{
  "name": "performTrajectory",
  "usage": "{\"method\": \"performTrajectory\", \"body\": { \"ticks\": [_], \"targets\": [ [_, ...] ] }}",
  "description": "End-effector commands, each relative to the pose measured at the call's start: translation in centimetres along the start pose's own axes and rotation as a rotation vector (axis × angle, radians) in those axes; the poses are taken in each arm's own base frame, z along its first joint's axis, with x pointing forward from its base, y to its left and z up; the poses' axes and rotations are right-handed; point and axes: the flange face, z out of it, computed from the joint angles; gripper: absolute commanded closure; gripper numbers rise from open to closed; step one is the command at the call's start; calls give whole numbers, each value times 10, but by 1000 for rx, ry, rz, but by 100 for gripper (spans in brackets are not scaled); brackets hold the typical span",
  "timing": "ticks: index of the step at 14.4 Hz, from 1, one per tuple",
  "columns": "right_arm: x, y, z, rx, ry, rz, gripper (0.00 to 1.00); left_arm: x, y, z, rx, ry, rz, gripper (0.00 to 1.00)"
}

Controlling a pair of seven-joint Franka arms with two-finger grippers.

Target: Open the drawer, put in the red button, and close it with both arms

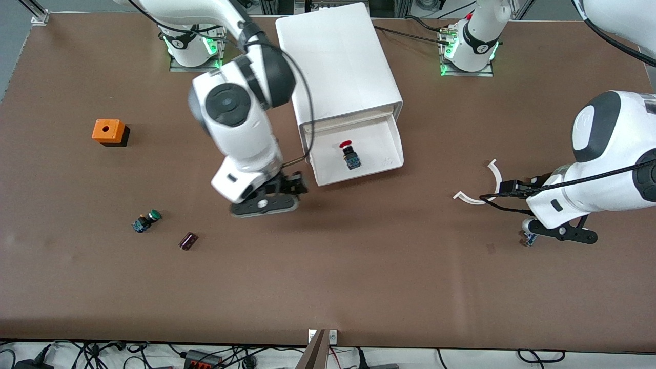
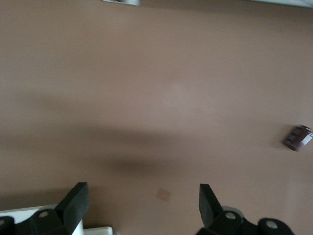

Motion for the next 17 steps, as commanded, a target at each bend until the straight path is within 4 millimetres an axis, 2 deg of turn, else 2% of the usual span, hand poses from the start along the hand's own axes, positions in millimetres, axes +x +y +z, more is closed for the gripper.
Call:
{"method": "performTrajectory", "body": {
  "ticks": [1, 2, 4, 6, 8, 10, 12, 13, 14, 15, 17],
  "targets": [
    [7, 83, 6, -14, -75, -37, 0, 4, 4, -1, 3, 14, -8, 0],
    [12, 114, 8, -17, -90, -43, 0, 8, 12, -2, -8, 44, -2, 0],
    [17, 173, 3, -16, -113, -24, 0, 17, 46, 8, -4, 78, 31, 0],
    [16, 214, -12, -16, -135, 21, 0, 28, 57, 22, -18, 99, -64, 0],
    [12, 246, -29, -12, -153, 51, 0, 36, 96, 28, -25, 134, -129, 0],
    [9, 275, -49, 0, -140, 81, 0, 49, 133, 46, -48, 177, -188, 0],
    [3, 294, -66, -3, -147, 100, 0, 50, 184, 64, -68, 189, -239, 0],
    [-1, 309, -75, -3, -150, 121, 0, 52, 203, 72, -75, 200, -248, 0],
    [-6, 322, -87, 1, -147, 132, 0, 49, 237, 86, -79, 206, -222, 0],
    [-10, 336, -98, 4, -143, 130, 0, 48, 258, 92, -90, 222, -227, 0],
    [-21, 366, -120, 15, -131, 157, 0, 45, 287, 116, -97, 213, -276, 0]
  ]
}}
